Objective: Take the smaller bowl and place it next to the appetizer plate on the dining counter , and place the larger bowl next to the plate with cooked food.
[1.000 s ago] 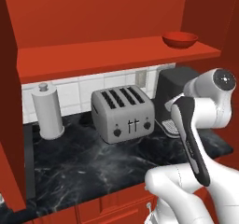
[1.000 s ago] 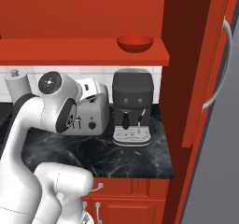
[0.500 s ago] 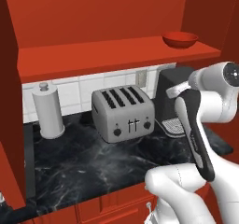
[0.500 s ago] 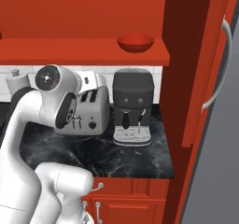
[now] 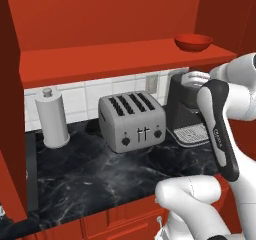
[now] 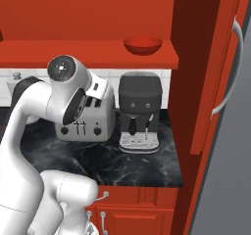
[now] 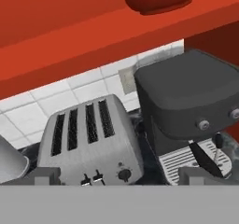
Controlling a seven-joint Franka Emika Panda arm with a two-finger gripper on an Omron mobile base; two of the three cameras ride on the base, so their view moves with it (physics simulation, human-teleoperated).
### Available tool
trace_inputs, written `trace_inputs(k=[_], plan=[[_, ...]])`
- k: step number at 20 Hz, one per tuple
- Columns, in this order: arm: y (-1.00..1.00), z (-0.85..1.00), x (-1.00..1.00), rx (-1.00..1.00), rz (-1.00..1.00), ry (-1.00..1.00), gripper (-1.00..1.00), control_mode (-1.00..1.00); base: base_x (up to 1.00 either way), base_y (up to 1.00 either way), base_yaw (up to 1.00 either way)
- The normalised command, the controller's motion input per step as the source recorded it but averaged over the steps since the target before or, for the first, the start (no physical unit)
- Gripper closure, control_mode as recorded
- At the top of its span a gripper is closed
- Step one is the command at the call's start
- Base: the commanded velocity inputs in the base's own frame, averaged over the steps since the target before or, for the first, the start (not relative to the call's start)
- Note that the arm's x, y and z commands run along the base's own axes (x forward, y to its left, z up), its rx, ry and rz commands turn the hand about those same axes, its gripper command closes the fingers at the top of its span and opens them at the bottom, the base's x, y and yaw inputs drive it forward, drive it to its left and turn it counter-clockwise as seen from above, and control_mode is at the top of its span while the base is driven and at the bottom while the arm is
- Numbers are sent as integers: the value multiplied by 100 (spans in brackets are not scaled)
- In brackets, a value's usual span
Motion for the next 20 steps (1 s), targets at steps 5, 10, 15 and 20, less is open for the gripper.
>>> trace_inputs(k=[5,10,15,20], plan=[[0,0,-5,40,-26,5,-100,-100,0,0,0],[0,0,-1,25,-23,3,-100,-100,0,0,0],[-5,13,-1,0,-15,0,-100,-100,0,0,0],[-19,35,2,0,-10,0,-100,-100,0,0,0]])
